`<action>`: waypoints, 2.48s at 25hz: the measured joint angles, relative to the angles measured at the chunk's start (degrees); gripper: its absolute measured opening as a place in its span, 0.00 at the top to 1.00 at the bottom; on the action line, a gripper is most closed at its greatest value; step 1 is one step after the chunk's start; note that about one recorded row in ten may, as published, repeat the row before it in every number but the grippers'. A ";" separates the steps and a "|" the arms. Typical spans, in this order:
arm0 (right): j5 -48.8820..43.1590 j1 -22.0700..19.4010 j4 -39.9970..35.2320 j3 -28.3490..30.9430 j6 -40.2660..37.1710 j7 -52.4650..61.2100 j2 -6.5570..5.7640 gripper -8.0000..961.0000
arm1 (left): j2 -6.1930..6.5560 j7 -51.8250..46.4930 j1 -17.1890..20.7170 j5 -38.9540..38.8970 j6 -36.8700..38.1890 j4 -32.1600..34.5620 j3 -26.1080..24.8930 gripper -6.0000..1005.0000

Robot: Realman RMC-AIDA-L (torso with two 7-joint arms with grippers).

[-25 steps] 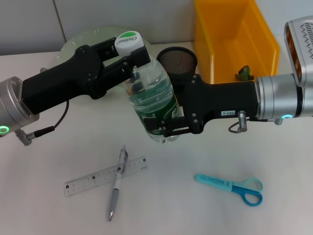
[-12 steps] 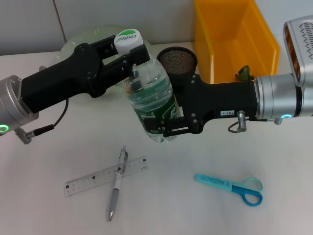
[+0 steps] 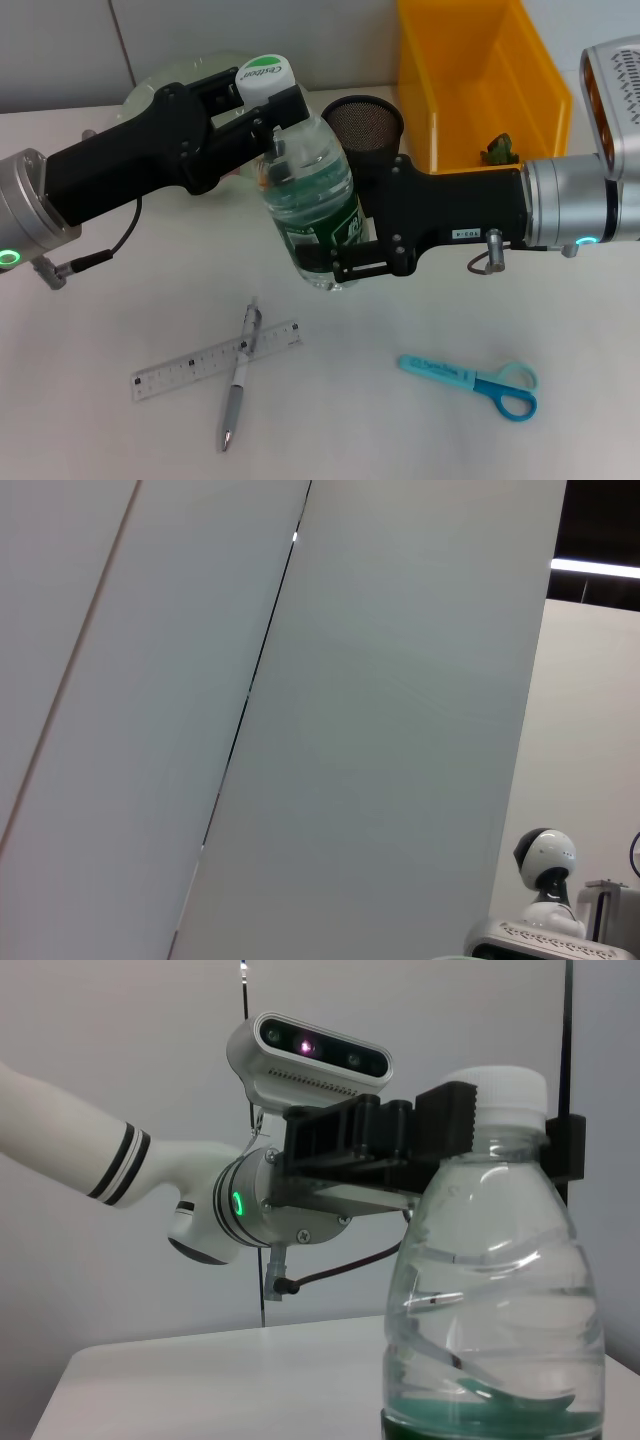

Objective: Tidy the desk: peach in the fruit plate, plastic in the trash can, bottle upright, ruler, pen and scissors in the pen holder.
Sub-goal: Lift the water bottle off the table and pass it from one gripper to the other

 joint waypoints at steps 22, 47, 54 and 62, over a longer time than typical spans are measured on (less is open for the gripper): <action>-0.10 0.21 1.80 -1.51 2.12 -0.23 0.01 0.20 | 0.10 0.78 -0.61 -1.32 -0.34 0.09 -0.17 0.56; -0.01 -0.67 2.87 -3.39 5.32 -0.25 0.00 0.20 | 0.27 0.35 -0.68 -2.62 -0.72 2.01 -0.87 0.56; -0.03 -0.69 2.87 -3.57 5.78 -0.24 0.00 0.20 | 0.27 0.26 -0.47 -2.69 -0.71 2.26 -0.88 0.56; 0.02 -0.86 2.83 -2.96 5.90 -0.33 -0.01 0.20 | 0.27 0.25 -0.36 -2.66 -0.70 2.27 -0.89 0.56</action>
